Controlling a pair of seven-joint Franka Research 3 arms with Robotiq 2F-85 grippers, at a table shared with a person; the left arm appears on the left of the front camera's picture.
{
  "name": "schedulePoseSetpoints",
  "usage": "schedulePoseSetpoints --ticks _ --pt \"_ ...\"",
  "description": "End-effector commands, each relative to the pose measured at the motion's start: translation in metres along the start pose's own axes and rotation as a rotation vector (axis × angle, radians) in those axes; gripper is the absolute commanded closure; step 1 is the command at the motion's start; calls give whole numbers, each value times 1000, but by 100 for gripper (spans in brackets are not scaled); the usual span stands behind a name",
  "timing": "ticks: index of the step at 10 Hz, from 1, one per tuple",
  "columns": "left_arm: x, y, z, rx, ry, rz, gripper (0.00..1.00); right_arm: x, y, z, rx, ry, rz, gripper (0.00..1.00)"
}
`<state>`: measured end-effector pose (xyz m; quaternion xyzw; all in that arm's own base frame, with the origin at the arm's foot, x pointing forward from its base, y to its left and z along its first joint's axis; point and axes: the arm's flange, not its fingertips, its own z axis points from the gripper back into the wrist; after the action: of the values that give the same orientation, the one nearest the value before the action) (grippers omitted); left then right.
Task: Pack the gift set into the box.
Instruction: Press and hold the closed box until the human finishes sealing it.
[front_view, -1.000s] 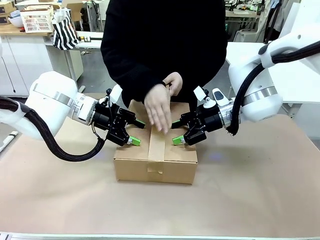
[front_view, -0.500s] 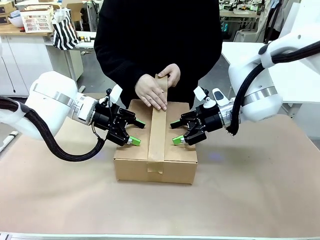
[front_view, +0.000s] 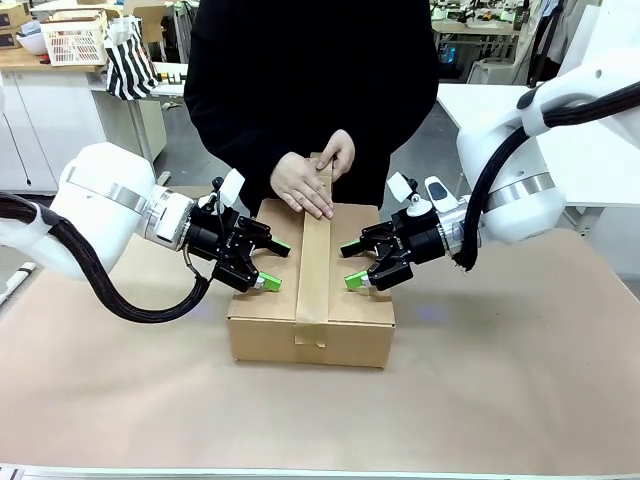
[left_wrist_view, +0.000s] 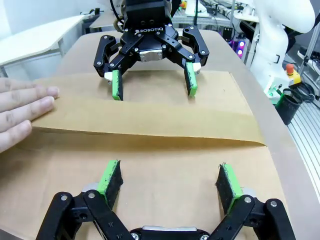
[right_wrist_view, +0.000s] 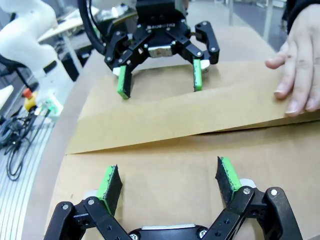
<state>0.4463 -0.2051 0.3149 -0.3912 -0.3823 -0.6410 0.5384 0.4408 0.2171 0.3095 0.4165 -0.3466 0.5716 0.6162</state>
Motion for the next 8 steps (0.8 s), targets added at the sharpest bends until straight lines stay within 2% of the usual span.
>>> schedulePoseSetpoints --ticks 1,8 --pt "-3 -2 1 -13 7 13 0 -4 -1 -2 -1 2 -10 0" --pt "-3 -2 1 -13 7 13 0 -4 -1 -2 -1 2 -10 0"
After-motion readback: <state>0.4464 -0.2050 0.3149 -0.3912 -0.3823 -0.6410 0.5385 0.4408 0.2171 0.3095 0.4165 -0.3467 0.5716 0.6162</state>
